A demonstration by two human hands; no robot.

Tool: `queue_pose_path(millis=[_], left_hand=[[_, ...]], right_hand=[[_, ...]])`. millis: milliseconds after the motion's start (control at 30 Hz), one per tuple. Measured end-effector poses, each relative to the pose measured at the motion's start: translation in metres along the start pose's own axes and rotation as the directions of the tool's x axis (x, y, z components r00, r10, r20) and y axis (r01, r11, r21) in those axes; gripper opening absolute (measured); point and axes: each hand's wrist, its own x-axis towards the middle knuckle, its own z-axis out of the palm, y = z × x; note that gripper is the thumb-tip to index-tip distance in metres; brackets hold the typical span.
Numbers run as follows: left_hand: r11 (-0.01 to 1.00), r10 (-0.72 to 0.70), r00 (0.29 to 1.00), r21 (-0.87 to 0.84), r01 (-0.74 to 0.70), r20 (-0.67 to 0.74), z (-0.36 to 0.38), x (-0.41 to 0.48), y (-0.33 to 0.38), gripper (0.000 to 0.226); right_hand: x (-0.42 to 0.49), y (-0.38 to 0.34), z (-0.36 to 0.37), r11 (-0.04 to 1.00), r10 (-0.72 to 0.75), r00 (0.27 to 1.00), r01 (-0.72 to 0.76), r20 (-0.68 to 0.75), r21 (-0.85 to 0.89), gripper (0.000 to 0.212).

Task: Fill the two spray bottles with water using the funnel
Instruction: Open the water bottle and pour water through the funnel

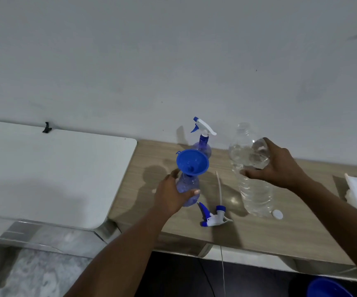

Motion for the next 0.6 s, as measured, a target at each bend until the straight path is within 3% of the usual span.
queue_pose_path(millis=[67, 200, 300, 367, 500, 600], left_hand=[[0.999, -0.038, 0.997, -0.020, 0.036, -0.062, 0.004, -0.006, -0.004, 0.093], [0.979, 0.096, 0.982, 0.192, -0.064, -0.164, 0.008, -0.031, -0.004, 0.049], [0.902, 0.281, 0.958, 0.357, -0.244, -0.056, 0.018, -0.048, -0.001, 0.033], [0.877, 0.323, 0.946, 0.366, -0.312, 0.033, 0.032, -0.054, 0.003, 0.027], [0.899, 0.319, 0.937, 0.269, -0.347, 0.143, 0.062, -0.056, 0.027, 0.036], [0.944, 0.247, 0.948, 0.172, -0.282, 0.200, 0.084, -0.048, 0.055, 0.062]], right_hand=[[-0.009, 0.006, 0.011, 0.991, 0.064, 0.990, -0.049, -0.122, 0.122, 0.068], [-0.020, 0.014, 0.033, 0.956, 0.177, 0.949, -0.104, -0.260, 0.273, 0.072], [-0.024, 0.018, 0.044, 0.946, 0.209, 0.932, -0.115, -0.298, 0.303, 0.076], [-0.026, 0.022, 0.048, 0.939, 0.236, 0.915, -0.130, -0.326, 0.317, 0.074], [-0.030, 0.028, 0.050, 0.920, 0.265, 0.906, -0.136, -0.330, 0.367, 0.080], [-0.034, 0.034, 0.047, 0.881, 0.284, 0.921, -0.142, -0.266, 0.450, 0.090]])
